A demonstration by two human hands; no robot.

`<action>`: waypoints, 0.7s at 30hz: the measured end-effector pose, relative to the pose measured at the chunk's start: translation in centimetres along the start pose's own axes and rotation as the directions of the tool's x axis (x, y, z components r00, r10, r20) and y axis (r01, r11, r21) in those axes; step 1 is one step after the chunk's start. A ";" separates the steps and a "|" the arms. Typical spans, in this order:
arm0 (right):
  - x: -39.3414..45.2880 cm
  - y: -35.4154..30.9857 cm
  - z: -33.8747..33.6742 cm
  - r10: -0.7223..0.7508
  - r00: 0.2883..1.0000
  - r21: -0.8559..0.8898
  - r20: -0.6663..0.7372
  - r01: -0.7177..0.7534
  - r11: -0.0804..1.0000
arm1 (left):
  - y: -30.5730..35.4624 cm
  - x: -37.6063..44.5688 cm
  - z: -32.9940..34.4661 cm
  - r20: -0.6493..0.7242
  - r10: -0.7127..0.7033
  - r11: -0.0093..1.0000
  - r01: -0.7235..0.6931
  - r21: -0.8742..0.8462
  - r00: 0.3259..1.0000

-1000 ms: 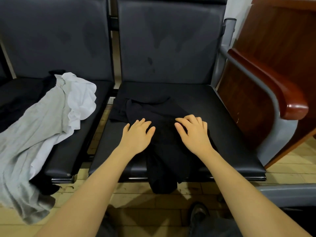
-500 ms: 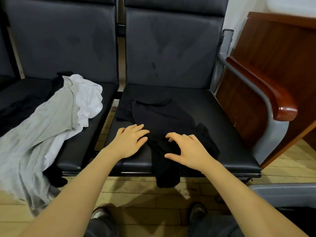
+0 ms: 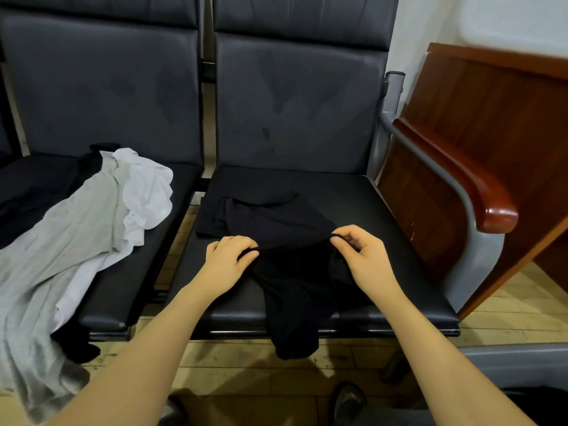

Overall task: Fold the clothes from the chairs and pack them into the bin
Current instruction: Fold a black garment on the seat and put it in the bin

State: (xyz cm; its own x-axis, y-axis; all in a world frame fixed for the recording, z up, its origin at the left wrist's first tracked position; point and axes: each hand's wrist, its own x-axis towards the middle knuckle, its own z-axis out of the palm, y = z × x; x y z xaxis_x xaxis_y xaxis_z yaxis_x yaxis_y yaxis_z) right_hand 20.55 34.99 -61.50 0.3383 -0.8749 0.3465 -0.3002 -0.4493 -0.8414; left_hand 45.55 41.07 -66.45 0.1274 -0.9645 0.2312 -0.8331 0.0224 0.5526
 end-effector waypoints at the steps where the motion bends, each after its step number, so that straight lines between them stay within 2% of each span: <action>1: 0.0 0.1 -0.1 0.004 1.000 0.015 -0.003 -0.004 1.000 | 0.1 0.1 -0.1 -0.021 -0.005 1.000 0.004 -0.029 1.000; 6: 0.0 -0.2 -0.6 0.055 0.998 0.128 -0.039 -0.050 0.990 | 0.9 0.5 -2.0 -0.155 -0.110 0.958 0.063 -0.279 0.982; 12: 0.6 0.5 -0.3 0.106 0.993 0.166 -0.057 -0.095 0.982 | 3.9 0.6 -4.6 -0.267 -0.006 0.970 -0.060 -0.235 0.964; 15: 0.7 1.4 0.3 0.163 0.985 0.106 -0.059 -0.156 0.982 | 3.8 1.0 -4.0 -0.271 0.048 0.997 -0.065 -0.052 0.961; 19: 0.4 0.7 0.9 0.043 0.998 0.012 -0.051 -0.043 0.999 | 2.2 0.7 -0.8 -0.195 -0.011 1.000 0.016 0.022 0.981; 21: -0.1 0.0 0.8 -0.014 1.000 -0.001 0.028 0.014 1.000 | 1.5 0.3 0.4 -0.183 -0.018 0.999 0.023 0.027 0.983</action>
State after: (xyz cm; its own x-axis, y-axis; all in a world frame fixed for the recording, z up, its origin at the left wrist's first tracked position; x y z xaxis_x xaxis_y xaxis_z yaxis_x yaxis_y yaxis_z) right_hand 21.20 35.21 -61.90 0.3675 -0.8631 0.3463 -0.2963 -0.4617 -0.8361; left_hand 44.12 40.75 -65.85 0.2391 -0.9001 0.3641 -0.8439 -0.0072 0.5364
